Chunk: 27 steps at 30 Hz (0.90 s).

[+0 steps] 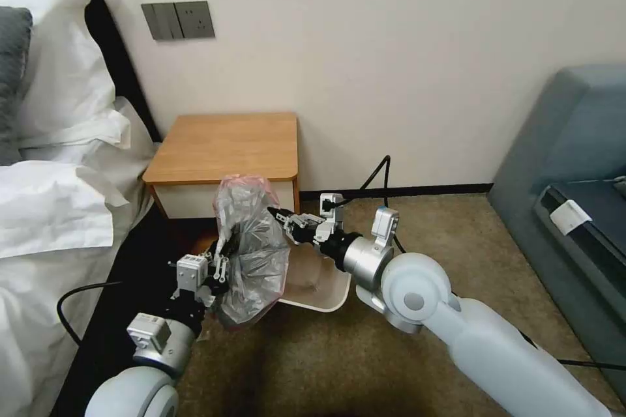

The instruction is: Pick up the garbage bag from the table and place it over the trash can.

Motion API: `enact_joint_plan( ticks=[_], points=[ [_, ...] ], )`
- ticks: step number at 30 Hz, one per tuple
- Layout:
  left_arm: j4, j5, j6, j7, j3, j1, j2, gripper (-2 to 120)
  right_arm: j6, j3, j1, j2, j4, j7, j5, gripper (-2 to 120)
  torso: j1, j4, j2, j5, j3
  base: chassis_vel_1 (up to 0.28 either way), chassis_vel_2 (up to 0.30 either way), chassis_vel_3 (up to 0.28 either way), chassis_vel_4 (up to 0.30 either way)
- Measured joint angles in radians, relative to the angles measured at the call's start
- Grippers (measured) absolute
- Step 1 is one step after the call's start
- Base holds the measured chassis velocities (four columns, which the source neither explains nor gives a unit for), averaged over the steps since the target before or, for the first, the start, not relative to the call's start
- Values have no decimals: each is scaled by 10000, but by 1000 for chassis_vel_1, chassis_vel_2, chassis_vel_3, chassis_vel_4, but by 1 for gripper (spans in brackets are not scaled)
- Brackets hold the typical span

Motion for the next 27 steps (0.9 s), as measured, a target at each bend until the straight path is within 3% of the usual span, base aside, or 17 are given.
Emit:
enact_joint_plan(
  ticks=[8, 13, 20, 27],
  points=[
    [31, 0, 11, 0, 5, -21, -22, 9, 109, -44, 33, 42, 3, 85, 2, 0, 1, 0, 0, 0, 0, 0, 0, 0, 0],
    [116, -61, 59, -245, 48, -53, -101, 9, 225, 58, -73, 46, 215, 698, 71, 0, 0, 1, 0, 0, 0, 0, 0, 0, 0],
    [-69, -1278, 422, -894, 154, -90, -278, 9, 189, 744, -398, -323, 629, 1429, 401, 0, 1, -1, 0, 1, 0, 0, 0, 0, 0],
    [-94, -1661, 513, -1095, 44, -157, -311, 9, -46, 1396, -515, -812, 874, 1673, 712, 0, 1, 0, 0, 1, 0, 0, 0, 0, 0]
  ],
)
